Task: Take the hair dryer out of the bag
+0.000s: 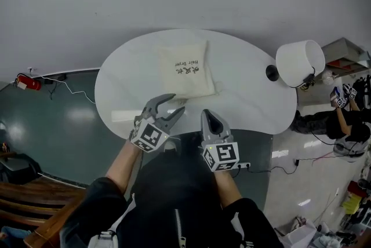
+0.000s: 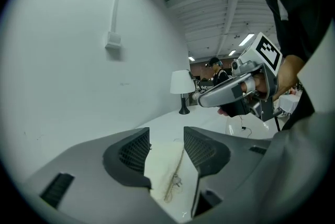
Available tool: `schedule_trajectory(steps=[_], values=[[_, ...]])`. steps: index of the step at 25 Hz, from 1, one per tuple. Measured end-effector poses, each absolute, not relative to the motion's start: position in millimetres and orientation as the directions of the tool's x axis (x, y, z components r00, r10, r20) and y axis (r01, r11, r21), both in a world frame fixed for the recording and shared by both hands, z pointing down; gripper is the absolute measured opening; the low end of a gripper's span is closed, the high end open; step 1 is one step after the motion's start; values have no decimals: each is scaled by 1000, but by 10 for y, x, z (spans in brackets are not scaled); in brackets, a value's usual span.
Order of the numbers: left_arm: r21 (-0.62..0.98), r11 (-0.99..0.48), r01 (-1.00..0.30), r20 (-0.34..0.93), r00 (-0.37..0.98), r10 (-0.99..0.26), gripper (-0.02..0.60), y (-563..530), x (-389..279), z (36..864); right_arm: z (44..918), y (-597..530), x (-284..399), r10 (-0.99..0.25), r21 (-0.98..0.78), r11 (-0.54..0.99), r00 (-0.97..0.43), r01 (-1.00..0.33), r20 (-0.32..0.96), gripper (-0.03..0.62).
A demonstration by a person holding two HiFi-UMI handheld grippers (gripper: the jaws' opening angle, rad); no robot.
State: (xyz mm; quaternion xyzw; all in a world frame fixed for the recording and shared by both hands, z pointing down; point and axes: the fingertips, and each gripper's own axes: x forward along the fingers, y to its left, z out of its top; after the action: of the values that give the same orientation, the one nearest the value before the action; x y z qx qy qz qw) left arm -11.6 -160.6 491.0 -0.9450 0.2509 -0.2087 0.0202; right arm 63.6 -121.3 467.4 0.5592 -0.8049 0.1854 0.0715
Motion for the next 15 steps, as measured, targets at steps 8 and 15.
schedule_trajectory(steps=[8,15], values=[[-195,-906,-377,440,792,-424,199,-1799,-2,5099,4716,-1384,631,-864,-215,318,-375,-923,335,5],[-216,-918,-334,489,776,-398,201,-1867,106,5302,4819,-1362,752,-864,-225,293,-358,-929,355,5]])
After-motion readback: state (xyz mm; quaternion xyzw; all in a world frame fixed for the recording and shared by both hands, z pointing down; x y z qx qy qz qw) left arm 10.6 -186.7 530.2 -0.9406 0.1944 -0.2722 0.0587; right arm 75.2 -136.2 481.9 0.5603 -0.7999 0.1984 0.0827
